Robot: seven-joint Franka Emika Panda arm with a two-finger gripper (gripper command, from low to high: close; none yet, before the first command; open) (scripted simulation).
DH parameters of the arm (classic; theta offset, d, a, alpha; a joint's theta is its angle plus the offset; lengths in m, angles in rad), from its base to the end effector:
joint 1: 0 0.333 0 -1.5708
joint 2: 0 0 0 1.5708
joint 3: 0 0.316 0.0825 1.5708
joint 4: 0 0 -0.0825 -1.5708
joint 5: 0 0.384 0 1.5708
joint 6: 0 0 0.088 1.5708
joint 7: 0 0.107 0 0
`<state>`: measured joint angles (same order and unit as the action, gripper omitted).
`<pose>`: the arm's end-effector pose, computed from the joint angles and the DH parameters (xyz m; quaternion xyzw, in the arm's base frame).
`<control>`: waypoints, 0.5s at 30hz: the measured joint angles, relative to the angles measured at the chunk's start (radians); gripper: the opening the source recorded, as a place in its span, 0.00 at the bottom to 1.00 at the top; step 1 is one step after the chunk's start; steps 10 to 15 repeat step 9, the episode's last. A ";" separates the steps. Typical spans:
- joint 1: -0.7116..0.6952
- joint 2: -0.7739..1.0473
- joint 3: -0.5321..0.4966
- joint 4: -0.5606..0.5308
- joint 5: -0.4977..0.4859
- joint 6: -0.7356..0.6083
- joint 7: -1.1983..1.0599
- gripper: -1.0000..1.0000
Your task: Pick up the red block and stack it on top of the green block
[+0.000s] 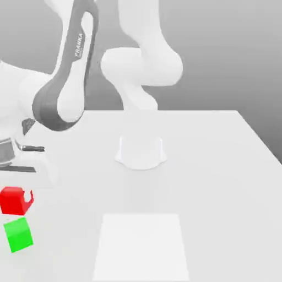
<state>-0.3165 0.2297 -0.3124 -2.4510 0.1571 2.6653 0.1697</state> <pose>0.3862 -0.2925 0.2120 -0.8937 0.4487 -0.0003 0.0008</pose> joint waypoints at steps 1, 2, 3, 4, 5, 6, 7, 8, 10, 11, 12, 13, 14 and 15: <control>-0.013 0.035 0.015 0.004 0.024 0.029 -0.017 0.00; -0.024 0.064 0.029 0.006 0.044 0.054 -0.031 1.00; -0.024 0.064 0.029 0.006 0.044 0.054 -0.031 1.00; -0.024 0.064 0.029 0.006 0.044 0.054 -0.031 1.00; -0.024 0.064 0.029 0.006 0.044 0.054 -0.031 1.00; -0.024 0.064 0.029 0.006 0.044 0.054 -0.031 1.00; -0.024 0.064 0.029 0.006 0.044 0.054 -0.031 1.00; -0.028 0.079 0.034 0.007 0.055 0.067 -0.038 1.00; -0.025 0.068 0.029 0.007 0.047 0.058 -0.032 1.00; -0.025 0.068 0.029 0.007 0.047 0.058 -0.032 1.00; -0.025 0.068 0.029 0.007 0.047 0.058 -0.032 1.00; -0.025 0.068 0.029 0.007 0.047 0.058 -0.032 1.00; -0.025 0.068 0.029 0.007 0.047 0.058 -0.032 1.00; -0.025 0.068 0.029 0.007 0.047 0.058 -0.032 1.00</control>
